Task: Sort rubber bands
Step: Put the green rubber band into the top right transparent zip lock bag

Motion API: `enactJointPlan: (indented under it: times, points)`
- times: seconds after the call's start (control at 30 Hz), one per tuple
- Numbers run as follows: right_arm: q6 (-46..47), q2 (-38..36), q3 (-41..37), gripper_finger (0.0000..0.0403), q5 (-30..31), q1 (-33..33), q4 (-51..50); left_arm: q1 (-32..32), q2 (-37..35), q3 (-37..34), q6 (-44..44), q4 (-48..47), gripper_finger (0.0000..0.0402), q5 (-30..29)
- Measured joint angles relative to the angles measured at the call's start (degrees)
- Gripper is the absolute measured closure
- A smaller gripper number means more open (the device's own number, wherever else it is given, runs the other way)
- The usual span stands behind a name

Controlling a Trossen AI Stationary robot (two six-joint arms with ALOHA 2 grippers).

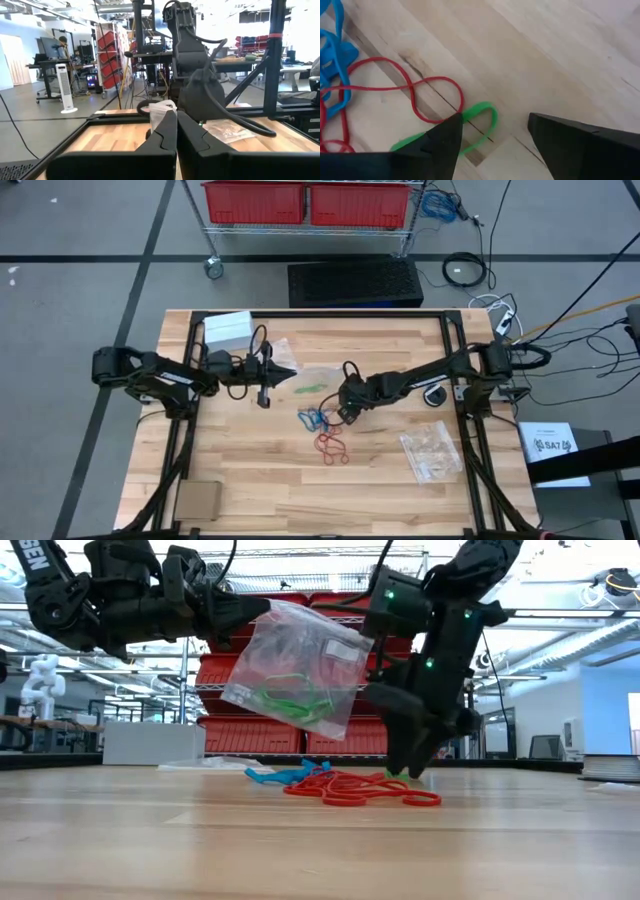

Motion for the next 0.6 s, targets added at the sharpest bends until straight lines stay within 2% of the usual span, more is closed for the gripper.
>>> enactJointPlan:
  times: [0.1,0.17,0.23,0.4,0.6]
  points:
    - [0.9,0.6,0.1,0.0192,0.7,0.0,0.0,0.0,0.0,0.0,0.0,-0.1,0.0401,0.0]
    - [0.8,0.6,0.1,0.0215,0.9,0.0,-0.1,0.0,0.0,0.0,0.0,-0.1,0.0401,0.0]
    - [0.1,0.5,0.0,0.0253,1.6,0.0,-0.2,0.0,0.0,0.0,0.0,-0.1,0.0401,0.0]
    - [-4.8,0.5,0.0,0.0380,2.1,0.3,0.6,0.0,0.0,0.0,0.0,-0.1,0.0401,0.0]
    - [-8.7,-3.8,-0.3,0.0397,2.7,1.5,0.3,0.0,0.0,0.0,0.0,0.0,0.0401,0.0]
